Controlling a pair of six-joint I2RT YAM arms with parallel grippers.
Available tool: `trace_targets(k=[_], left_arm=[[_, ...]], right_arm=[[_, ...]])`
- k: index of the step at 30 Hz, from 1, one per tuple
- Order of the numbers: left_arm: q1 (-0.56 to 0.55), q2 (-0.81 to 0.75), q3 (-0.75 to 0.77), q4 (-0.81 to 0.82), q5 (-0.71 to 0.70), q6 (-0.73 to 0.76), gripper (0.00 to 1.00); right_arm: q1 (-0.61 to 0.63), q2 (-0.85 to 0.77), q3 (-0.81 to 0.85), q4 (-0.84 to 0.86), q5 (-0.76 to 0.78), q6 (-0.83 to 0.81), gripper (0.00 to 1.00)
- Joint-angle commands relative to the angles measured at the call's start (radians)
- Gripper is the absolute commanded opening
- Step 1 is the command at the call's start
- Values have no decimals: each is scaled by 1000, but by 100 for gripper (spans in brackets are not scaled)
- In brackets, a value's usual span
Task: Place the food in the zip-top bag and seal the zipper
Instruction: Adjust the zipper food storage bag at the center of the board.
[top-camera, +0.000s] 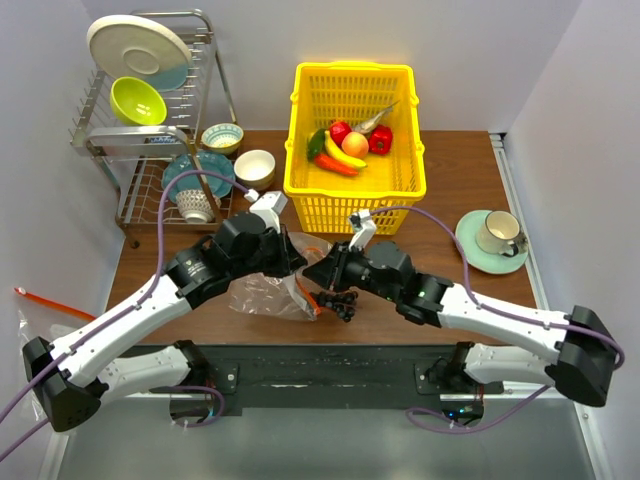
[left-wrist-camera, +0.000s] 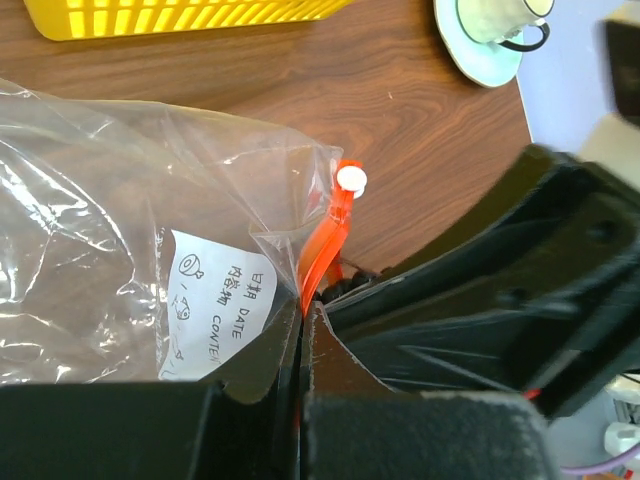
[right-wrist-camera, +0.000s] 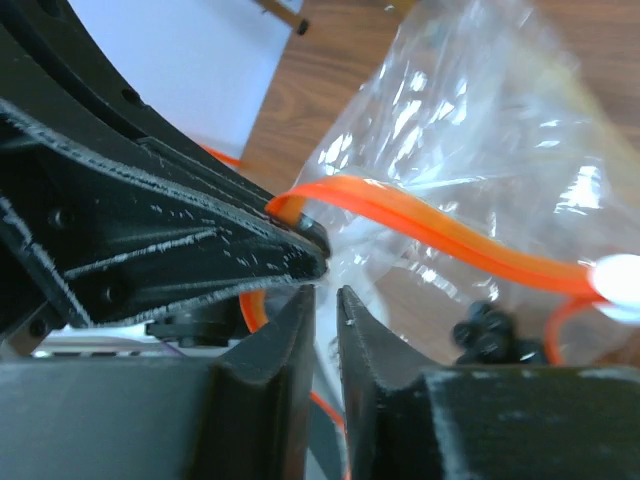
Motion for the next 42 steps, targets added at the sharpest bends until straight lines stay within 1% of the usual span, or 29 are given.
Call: trace_targets(k=[1, 2, 3, 5, 6, 9, 12, 16, 17, 19, 20, 22, 23, 26, 30, 36, 37, 42], left_arm=[[-2, -16, 36, 39, 29, -29, 0], [-1, -17, 33, 43, 35, -30, 0], [-1, -17, 30, 48, 39, -33, 0], [-1, -19, 23, 53, 48, -38, 0], [-2, -20, 22, 56, 48, -38, 0], [-1, -25, 25, 51, 48, -38, 0], [-2, -23, 40, 42, 43, -32, 0], [-1, -13, 83, 7, 36, -20, 0], [-2, -11, 89, 4, 36, -18, 0], [-2, -6, 103, 2, 45, -18, 0], [-1, -6, 106, 2, 46, -18, 0], [-1, -5, 111, 8, 57, -23, 0], [-2, -5, 111, 13, 63, -24, 0], [-2, -3, 111, 24, 79, -30, 0], [-2, -3, 115, 33, 95, -35, 0], [-1, -2, 122, 34, 106, -35, 0], [-2, -2, 122, 33, 106, -35, 0], [-1, 1, 118, 31, 105, -33, 0]], right_arm=[[-3, -132, 9, -141, 105, -114, 26], [-3, -186, 21, -173, 119, -130, 29], [-2, -208, 29, -239, 139, -148, 31], [0, -267, 52, -303, 157, -194, 36], [-2, -286, 57, -364, 162, -203, 38], [-2, -326, 57, -461, 180, -236, 44], [-2, -358, 11, -479, 200, -251, 47], [-2, -380, -57, -439, 194, -285, 47], [-3, -380, -75, -424, 179, -295, 49], [-2, -369, -92, -374, 145, -337, 54], [-2, -360, -100, -364, 125, -349, 60], [-2, -319, -103, -333, 102, -387, 64], [-2, -305, -95, -330, 93, -397, 69], [-2, -233, -75, -305, 87, -427, 73], [-2, -153, -52, -261, 100, -434, 73], [-3, -68, -46, -190, 79, -424, 72], [-3, -67, -46, -160, 71, -420, 71], [-2, -80, -60, -111, 51, -420, 71]])
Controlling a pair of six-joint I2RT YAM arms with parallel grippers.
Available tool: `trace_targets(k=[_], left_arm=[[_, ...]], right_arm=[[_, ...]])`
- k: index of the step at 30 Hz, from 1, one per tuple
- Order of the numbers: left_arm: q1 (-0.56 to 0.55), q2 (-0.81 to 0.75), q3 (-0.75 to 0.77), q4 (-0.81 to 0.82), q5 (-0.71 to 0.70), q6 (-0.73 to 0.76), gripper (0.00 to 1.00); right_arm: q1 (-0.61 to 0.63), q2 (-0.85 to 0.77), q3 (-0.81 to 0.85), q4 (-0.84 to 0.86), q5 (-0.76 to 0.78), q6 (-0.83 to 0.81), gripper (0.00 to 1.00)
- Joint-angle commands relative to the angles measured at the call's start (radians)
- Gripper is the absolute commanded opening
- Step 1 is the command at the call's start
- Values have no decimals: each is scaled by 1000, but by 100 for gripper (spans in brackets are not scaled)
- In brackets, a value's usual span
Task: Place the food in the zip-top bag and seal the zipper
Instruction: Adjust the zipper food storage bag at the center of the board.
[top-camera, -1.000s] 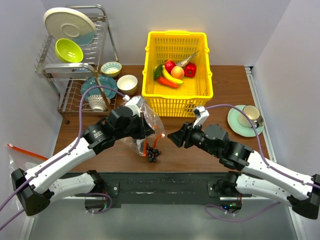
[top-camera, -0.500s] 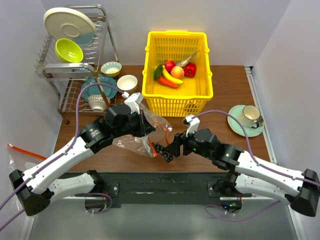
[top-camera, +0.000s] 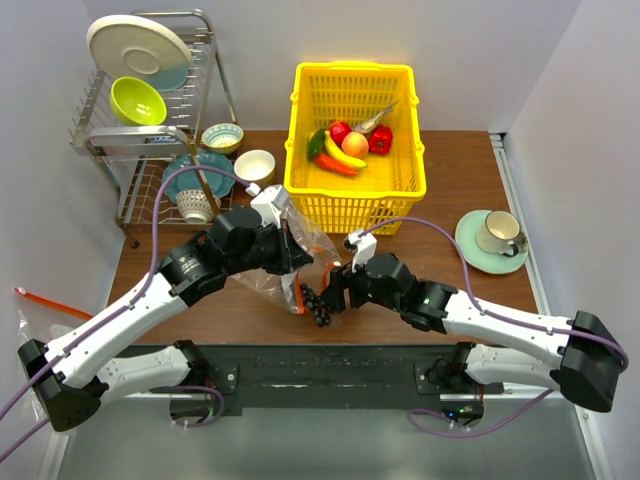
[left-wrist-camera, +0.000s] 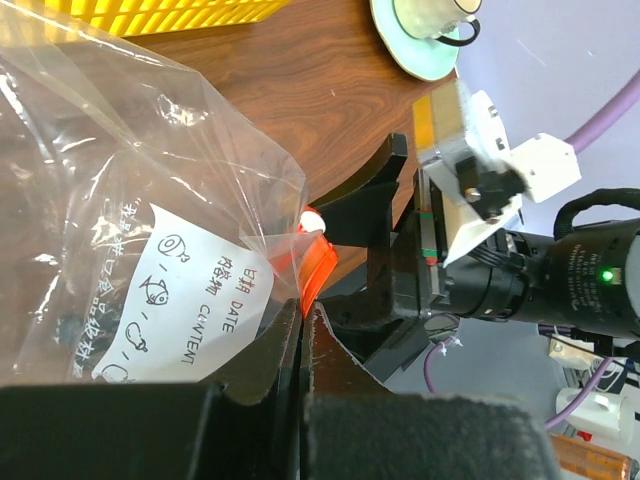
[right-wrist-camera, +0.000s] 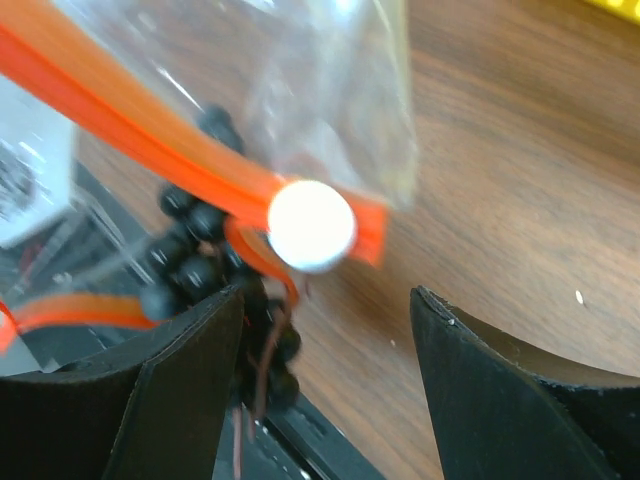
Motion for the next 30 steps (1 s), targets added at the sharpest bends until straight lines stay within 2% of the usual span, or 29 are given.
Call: trace_targets(k=[1, 6, 9, 10, 13, 17, 20, 23, 27, 28, 30], left_arm=[[-1, -1, 43, 54, 23, -9, 0], [-1, -1, 41, 64, 32, -15, 0], [-2, -2, 41, 66, 38, -18, 0], [-1, -4, 41, 66, 41, -18, 0], [-1, -8, 46, 63, 41, -18, 0], [-2, -10, 55, 54, 37, -18, 0], [-1, -11, 63, 46, 37, -17, 0], [-2, -10, 69, 45, 38, -17, 0], [-2, -10, 67, 38, 35, -15, 0], [-2, -11, 64, 34, 28, -13, 0], [-1, -13, 57, 29, 20, -10, 0]], right_arm=[[-2, -29, 24, 113, -23, -14, 70], [-2, -43, 13, 133, -7, -17, 62], [-2, -41, 12, 143, 10, -19, 50], [-1, -40, 8, 147, 13, -17, 41], [-2, -32, 4, 164, 16, -16, 24], [-2, -8, -4, 190, 6, -8, 24], [-2, 8, -13, 216, -5, 0, 32], [-2, 15, -22, 235, -7, 4, 29], [-1, 14, -21, 232, 4, 4, 16], [-2, 12, -16, 227, 7, 4, 8], [-2, 6, -13, 203, 21, 6, 1]])
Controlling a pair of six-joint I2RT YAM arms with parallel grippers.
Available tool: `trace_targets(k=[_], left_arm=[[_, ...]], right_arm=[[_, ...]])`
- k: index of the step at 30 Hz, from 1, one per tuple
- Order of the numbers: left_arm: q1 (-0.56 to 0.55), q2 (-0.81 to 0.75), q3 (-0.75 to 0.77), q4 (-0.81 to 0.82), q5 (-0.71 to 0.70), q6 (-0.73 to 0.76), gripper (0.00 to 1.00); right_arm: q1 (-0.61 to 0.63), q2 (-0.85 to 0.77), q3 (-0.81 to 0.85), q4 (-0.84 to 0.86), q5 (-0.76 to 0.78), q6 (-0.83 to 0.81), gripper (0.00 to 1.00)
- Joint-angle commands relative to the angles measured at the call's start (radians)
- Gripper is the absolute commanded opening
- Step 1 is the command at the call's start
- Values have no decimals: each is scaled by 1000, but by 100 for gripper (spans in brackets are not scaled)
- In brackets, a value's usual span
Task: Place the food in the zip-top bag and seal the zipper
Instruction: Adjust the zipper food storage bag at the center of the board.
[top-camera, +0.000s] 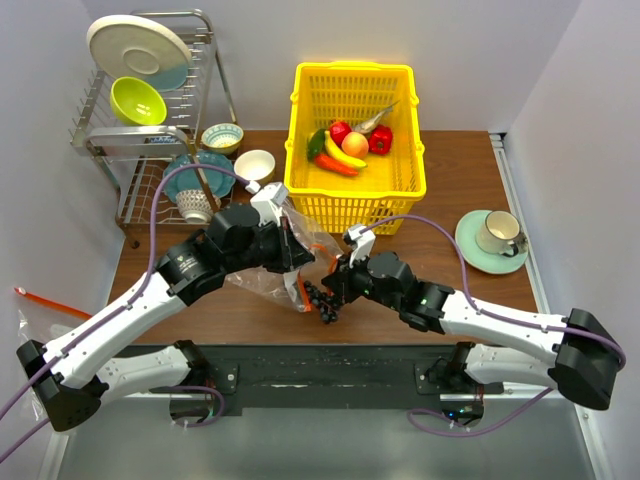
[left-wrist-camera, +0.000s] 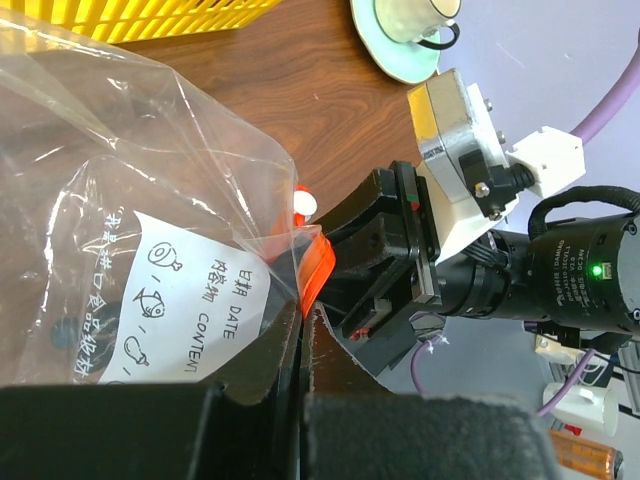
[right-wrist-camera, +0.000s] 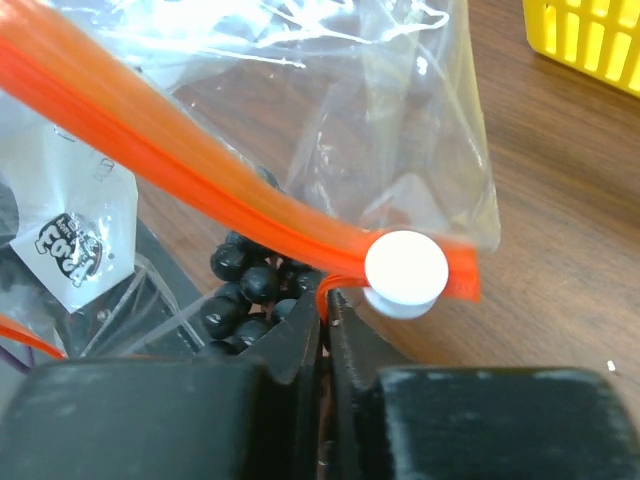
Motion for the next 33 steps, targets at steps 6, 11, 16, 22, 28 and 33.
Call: trace_targets(k=[6, 11, 16, 22, 28, 33], left_arm=[[-1, -14, 12, -3, -40, 15, 0], [24, -9, 21, -48, -74, 44, 0], [79, 9, 52, -110, -90, 106, 0], [124, 64, 118, -187, -98, 176, 0], [131, 106, 131, -230, -90, 216, 0], [130, 98, 94, -211, -26, 218, 0]], right_arm=[[-2, -33, 60, -145, 90, 28, 0], [-2, -50, 143, -382, 79, 51, 0], [-2, -53, 247, -609, 33, 78, 0], [-1, 2, 390, -888, -85, 83, 0], [-2, 41, 565, -1089, -221, 94, 0], [-4, 114, 742, -1180, -388, 61, 0]])
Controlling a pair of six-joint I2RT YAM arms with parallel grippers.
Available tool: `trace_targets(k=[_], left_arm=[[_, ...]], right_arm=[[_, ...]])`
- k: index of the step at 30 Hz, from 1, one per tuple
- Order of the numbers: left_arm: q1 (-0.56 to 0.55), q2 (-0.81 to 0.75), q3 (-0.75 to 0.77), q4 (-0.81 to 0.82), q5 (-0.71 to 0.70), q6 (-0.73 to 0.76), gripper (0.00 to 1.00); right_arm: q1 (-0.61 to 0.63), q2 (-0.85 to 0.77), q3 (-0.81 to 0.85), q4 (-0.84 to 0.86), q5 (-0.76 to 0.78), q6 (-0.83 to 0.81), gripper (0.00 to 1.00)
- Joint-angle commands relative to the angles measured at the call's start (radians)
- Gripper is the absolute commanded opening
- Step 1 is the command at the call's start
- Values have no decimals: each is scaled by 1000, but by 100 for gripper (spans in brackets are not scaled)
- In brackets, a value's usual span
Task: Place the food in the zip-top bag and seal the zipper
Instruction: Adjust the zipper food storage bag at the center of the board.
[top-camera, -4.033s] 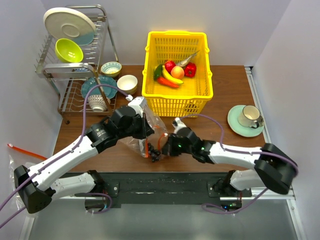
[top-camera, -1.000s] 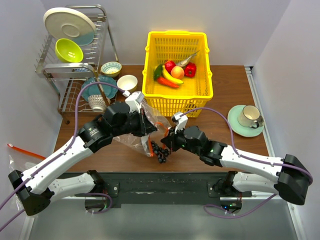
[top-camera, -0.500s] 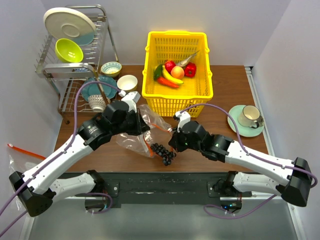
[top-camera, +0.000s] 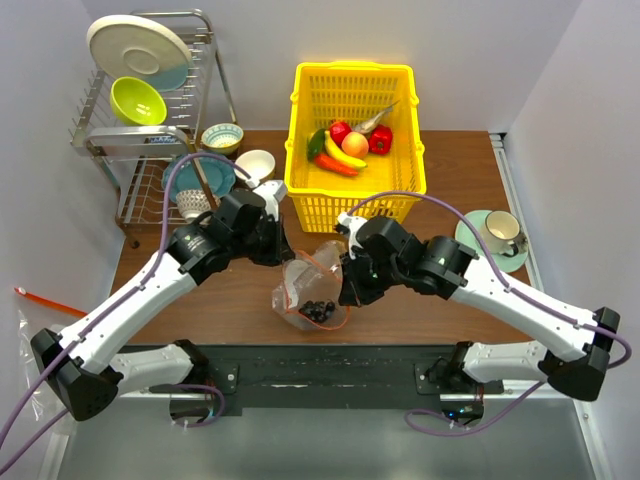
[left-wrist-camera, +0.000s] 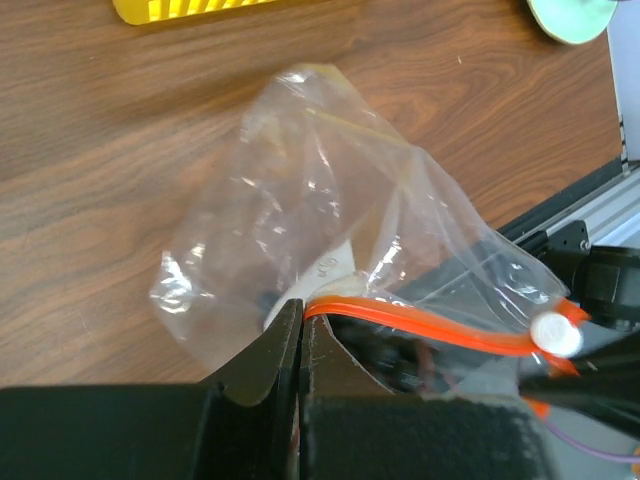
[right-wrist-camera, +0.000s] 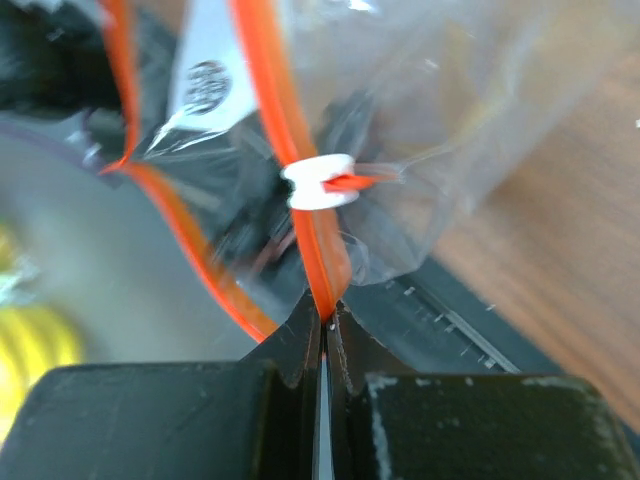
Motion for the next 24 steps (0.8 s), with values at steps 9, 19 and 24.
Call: trace_targets(k=[9, 19, 24], left_arm=[[19, -70, 0, 12, 48, 32, 0], [17, -70, 424, -340, -149, 96, 0], [17, -102, 450, -353, -146, 84, 0]], right_arm=[[-120, 47, 219, -7, -179, 52, 0], [-149, 267, 241, 338, -400, 187, 0], [-148, 306, 283, 355, -363, 178, 5]])
